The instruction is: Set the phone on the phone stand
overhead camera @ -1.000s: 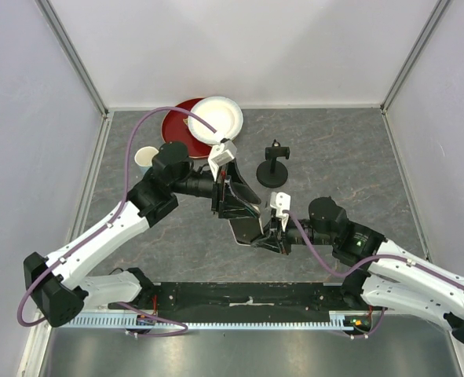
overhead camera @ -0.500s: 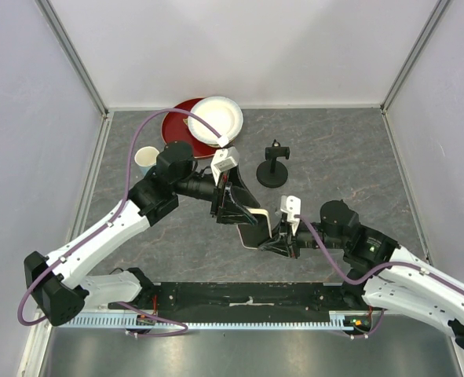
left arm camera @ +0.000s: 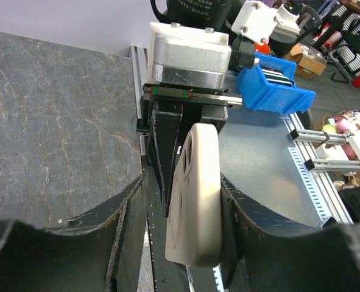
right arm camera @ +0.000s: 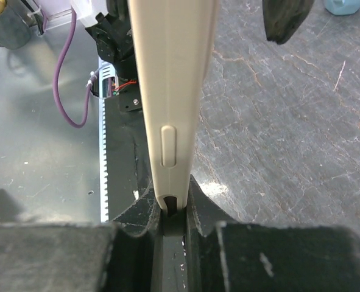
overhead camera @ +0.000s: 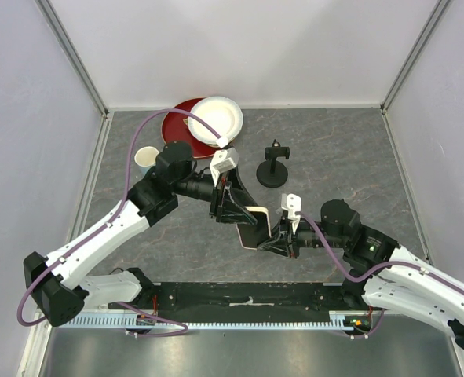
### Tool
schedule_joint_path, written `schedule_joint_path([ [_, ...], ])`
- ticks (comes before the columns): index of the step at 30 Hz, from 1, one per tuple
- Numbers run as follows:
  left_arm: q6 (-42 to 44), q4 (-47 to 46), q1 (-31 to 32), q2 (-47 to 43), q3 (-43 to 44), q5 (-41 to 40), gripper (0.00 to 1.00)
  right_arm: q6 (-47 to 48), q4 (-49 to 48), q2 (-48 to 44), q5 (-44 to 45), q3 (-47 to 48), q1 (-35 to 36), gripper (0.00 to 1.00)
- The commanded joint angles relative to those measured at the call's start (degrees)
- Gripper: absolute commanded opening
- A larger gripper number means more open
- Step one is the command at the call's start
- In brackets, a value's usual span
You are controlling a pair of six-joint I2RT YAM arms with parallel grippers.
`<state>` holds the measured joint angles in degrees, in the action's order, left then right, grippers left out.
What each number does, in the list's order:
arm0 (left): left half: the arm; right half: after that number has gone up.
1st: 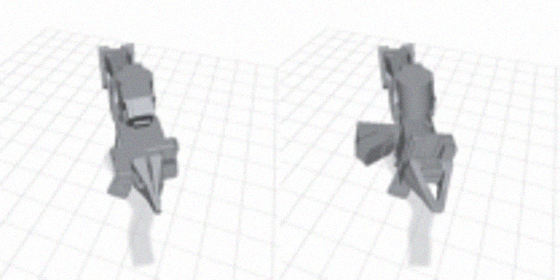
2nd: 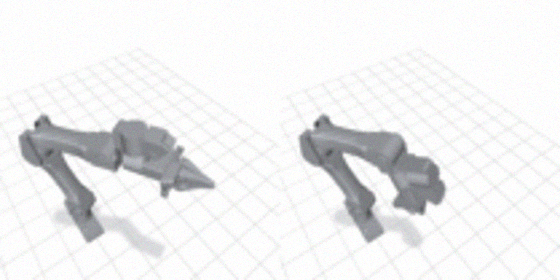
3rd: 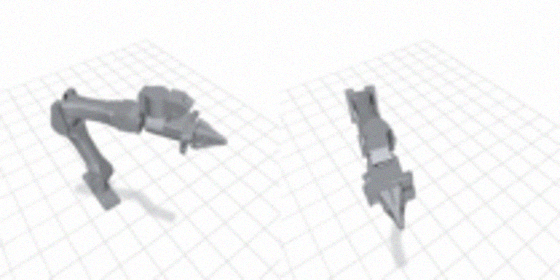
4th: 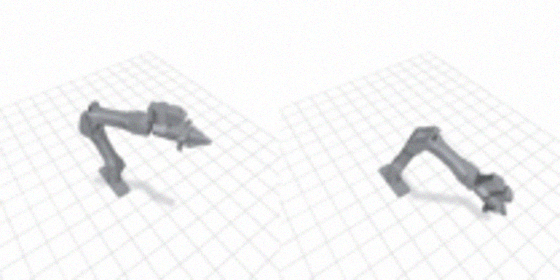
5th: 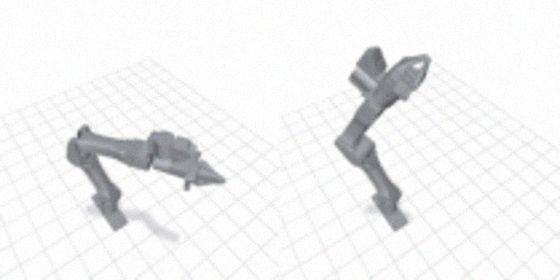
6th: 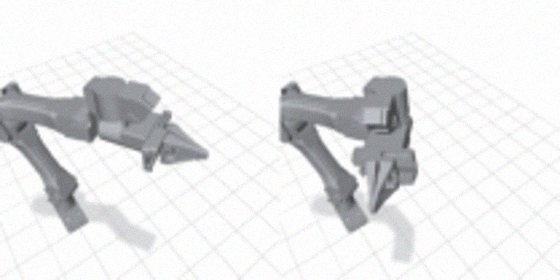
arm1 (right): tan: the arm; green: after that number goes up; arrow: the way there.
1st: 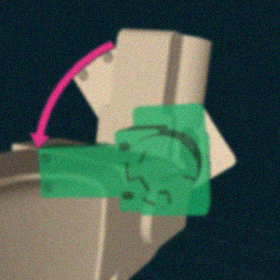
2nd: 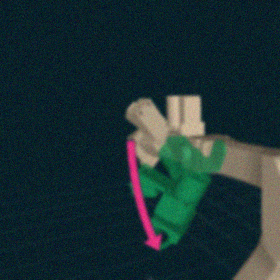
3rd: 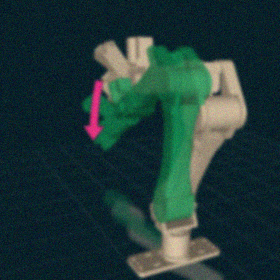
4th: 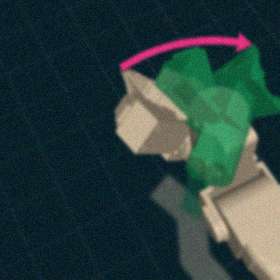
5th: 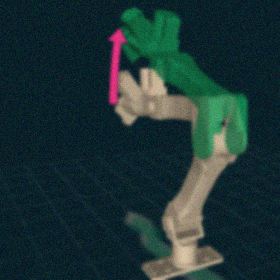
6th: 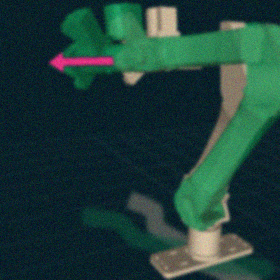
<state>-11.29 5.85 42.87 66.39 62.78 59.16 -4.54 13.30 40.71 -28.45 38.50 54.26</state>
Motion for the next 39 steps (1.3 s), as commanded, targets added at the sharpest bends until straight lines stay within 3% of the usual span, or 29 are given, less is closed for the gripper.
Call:
schedule_joint_path([
  [1,1.9,-1.0,0.1,-0.6,1.6,1.7,0.5,-0.5,-8.7,-2.1,-1.3,0.9,0.3,0.0],
  [9,2.0,-1.5,0.5,-0.7,1.6,2.5,0.29,-1.1,-9.1,-0.2,-2.9,1.5,0.2,0.0],
  [12,2.1,-1.8,1.1,-0.9,1.4,1.9,0.07,-1.8,-9.8,0.8,-2.9,1.6,0.2,0.0],
  [14,2.3,-1.8,1.5,-1.9,0.9,-1.2,0.02,-2.2,-10.7,0.6,-2.1,1.6,0.1,0.0],
  [16,1.2,-2.2,1.5,-3.1,-0.1,-9.9,0.02,-2.9,-10.6,0.5,3.2,1.0,0.3,0.25],
  [17,0.9,-2.3,1.5,-4.6,-0.6,-13.3,0.02,-3.2,-10.2,-0.2,6.4,0.6,0.2,0.43],
  [19,-0.2,-3.6,1.5,-6.2,-2.2,-24.8,0.02,-4.5,-9.6,-1.2,14.9,-1.2,0.3,0.55],
  [20,-0.6,-3.9,1.5,-7.8,-2.7,-28.5,0.02,-5.5,-9.4,-2.3,17.8,-1.9,0.3,0.7],
  [21,-0.8,-4.7,1.5,-8.6,-3.3,-31.7,0.02,-6.6,-9.0,-2.9,20.5,-2.6,0.3,0.79],
  [22,-1.1,-4.9,1.5,-9.3,-4.2,-38.8,0.02,-9.4,-8.7,-4.0,26.2,-4.3,0.2,0.97],
  [27,-2.2,-4.5,1.3,-13.1,-5.8,-60.9,0.02,-18.8,-6.2,-6.3,39.9,-7.7,0.3,0.98],
  [30,-2.3,-3.7,1.1,-13.7,-6.1,-66.6,0.02,-26.1,-2.7,-3.5,45.5,-7.6,0.0,0.98],
  [34,-2.7,-2.9,0.4,-13.7,-6.0,-67.2,0.02,-30.9,3.1,9.2,45.4,-1.8,-2.3,0.98],
  [39,-2.2,-5.1,-0.2,-13.7,-8.0,-66.4,0.02,-33.8,4.2,16.9,43.0,2.4,-10.1,0.98],
])
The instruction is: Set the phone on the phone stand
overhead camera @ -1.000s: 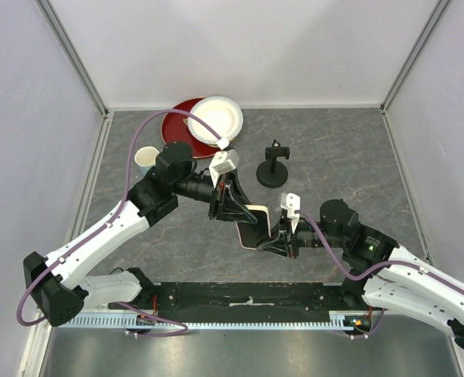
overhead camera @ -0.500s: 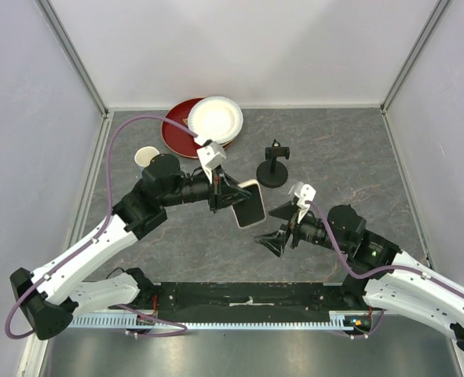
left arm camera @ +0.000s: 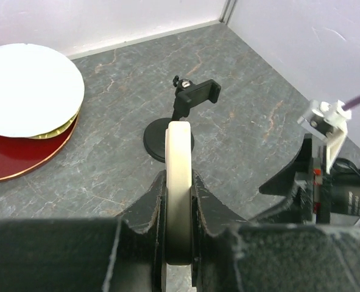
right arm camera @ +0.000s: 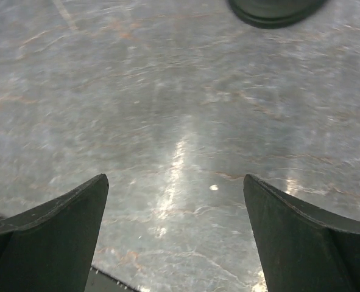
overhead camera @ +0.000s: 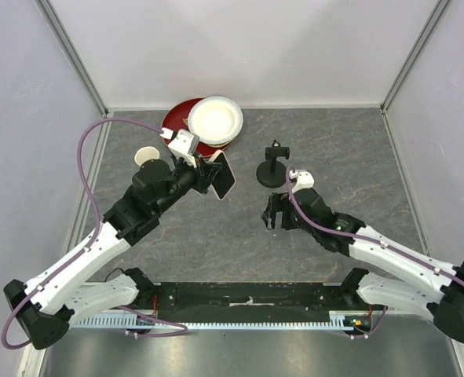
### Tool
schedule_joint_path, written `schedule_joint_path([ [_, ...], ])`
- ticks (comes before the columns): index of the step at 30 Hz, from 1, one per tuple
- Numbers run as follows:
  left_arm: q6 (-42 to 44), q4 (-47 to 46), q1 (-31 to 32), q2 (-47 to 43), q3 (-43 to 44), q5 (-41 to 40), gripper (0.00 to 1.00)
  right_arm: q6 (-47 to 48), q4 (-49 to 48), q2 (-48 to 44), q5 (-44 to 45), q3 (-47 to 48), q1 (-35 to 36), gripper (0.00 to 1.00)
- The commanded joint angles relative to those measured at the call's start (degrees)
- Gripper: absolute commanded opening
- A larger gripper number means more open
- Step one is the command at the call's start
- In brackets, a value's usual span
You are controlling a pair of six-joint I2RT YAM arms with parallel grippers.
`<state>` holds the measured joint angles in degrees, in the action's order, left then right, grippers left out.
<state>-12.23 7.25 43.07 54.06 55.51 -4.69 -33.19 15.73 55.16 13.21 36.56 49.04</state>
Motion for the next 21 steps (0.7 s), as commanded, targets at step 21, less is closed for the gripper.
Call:
schedule_joint_path([
  [21,-6.5,-10.3,-9.1,5.4,-1.5,19.0,0.02,16.2,-19.1,14.0,-10.2,11.8,-27.8,0.75],
])
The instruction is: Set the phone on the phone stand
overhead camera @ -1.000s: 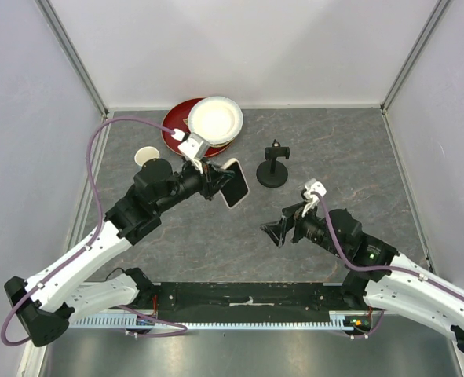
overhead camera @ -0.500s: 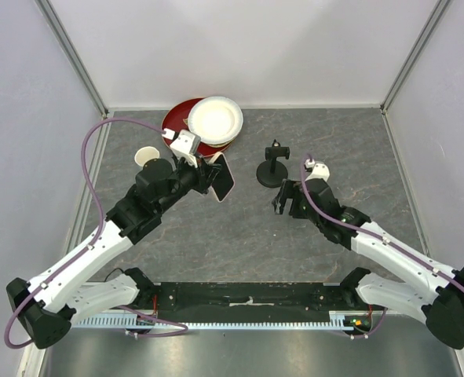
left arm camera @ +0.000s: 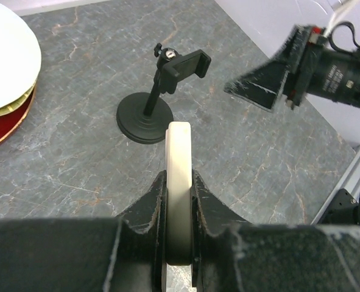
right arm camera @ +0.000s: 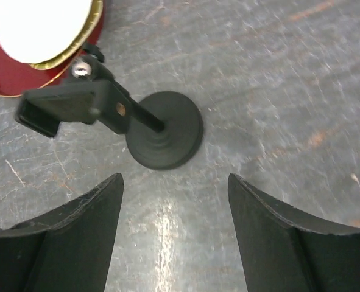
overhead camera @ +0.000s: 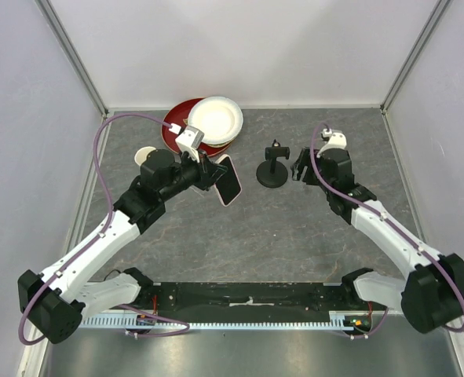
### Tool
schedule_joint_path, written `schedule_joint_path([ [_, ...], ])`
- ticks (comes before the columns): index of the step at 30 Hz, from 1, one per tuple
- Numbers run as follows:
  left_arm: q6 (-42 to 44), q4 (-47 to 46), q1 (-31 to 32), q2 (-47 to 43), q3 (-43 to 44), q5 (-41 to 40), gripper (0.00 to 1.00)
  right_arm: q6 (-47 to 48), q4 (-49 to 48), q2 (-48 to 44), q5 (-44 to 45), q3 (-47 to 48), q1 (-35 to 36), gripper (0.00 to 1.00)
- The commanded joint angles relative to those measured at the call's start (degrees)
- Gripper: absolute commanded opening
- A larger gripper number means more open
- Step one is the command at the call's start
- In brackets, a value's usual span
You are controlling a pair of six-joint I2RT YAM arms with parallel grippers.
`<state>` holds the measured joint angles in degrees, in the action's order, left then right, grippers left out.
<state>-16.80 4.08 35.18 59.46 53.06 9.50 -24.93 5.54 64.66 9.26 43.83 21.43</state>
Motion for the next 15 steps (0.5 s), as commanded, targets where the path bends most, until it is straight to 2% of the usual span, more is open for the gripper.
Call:
schedule_joint_path([
  [1,-1.9,-7.4,-1.3,0.1,0.9,4.9,0.02,8.5,-9.2,5.5,-6.4,5.4,-0.2,0.74],
  [3,-2.2,-7.5,-2.0,0.1,0.9,5.1,0.02,9.6,-9.1,8.1,-7.1,8.1,-0.2,0.7],
  [7,-2.6,-7.5,-2.5,0.3,1.1,6.2,0.02,11.7,-7.5,11.9,-8.8,12.1,0.0,0.53],
  [11,-2.7,-7.8,-2.5,0.3,1.0,6.9,0.02,11.6,-8.3,12.1,-6.8,12.5,-0.1,0.52],
  [15,-3.5,-8.5,-3.3,0.8,1.0,8.4,0.02,12.1,-7.4,14.7,-6.5,15.1,0.0,0.46],
])
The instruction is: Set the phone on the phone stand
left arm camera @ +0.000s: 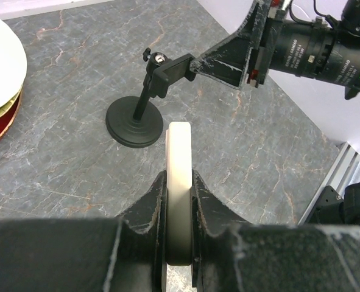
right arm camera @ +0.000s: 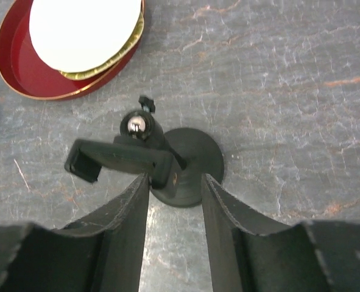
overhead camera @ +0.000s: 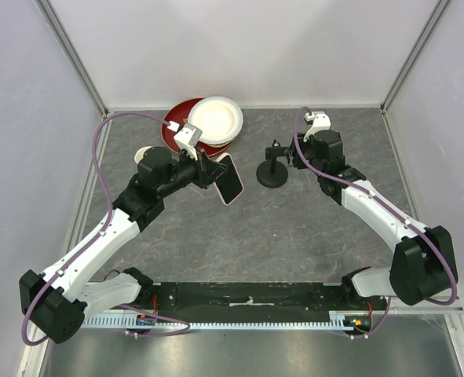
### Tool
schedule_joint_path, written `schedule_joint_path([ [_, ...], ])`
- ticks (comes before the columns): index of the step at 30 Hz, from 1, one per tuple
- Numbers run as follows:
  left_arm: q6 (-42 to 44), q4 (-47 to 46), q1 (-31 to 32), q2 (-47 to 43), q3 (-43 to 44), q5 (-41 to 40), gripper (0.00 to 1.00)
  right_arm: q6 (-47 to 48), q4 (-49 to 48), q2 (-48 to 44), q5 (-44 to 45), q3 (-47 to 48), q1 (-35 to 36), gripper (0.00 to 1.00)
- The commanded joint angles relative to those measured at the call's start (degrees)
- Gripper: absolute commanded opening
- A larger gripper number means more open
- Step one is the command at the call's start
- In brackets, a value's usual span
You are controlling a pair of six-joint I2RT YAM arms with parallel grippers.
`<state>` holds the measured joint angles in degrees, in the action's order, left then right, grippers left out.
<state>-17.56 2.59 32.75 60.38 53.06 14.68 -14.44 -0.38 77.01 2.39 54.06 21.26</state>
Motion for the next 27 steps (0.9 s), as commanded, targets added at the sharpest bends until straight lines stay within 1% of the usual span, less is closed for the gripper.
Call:
schedule_joint_path([
  [1,-3.2,-7.1,-1.1,0.1,1.0,3.5,0.02,1.6,0.1,3.0,-0.1,5.7,0.1,0.45],
  [4,-4.2,-7.2,-1.7,0.4,1.2,5.0,0.02,1.0,0.2,3.8,-1.0,6.7,0.3,0.44],
  [8,-4.6,-9.0,-2.0,-0.6,0.4,7.2,0.02,-0.3,2.1,3.3,0.6,6.1,0.4,0.43],
  [11,-4.0,-9.6,-2.0,-0.8,-0.1,6.2,0.02,-0.6,0.9,2.9,0.2,5.5,0.5,0.39],
  [15,-4.3,-9.5,-2.0,0.3,0.0,7.2,0.02,1.0,2.9,3.1,0.2,6.3,1.3,0.3],
  [20,-3.4,-10.0,-2.0,2.1,-0.7,6.6,0.02,1.5,3.0,2.0,1.2,5.6,2.1,0.31],
  [23,-3.4,-10.7,-2.0,3.6,-0.9,6.3,0.02,4.8,2.5,3.0,0.8,6.4,2.2,0.3],
  [24,-3.7,-10.7,-2.0,4.0,-0.9,6.4,0.02,5.9,2.8,3.5,0.7,6.8,2.2,0.27],
  [27,-4.1,-10.6,-2.0,5.3,-0.6,7.5,0.02,9.0,3.6,4.6,0.5,7.5,2.2,0.24],
])
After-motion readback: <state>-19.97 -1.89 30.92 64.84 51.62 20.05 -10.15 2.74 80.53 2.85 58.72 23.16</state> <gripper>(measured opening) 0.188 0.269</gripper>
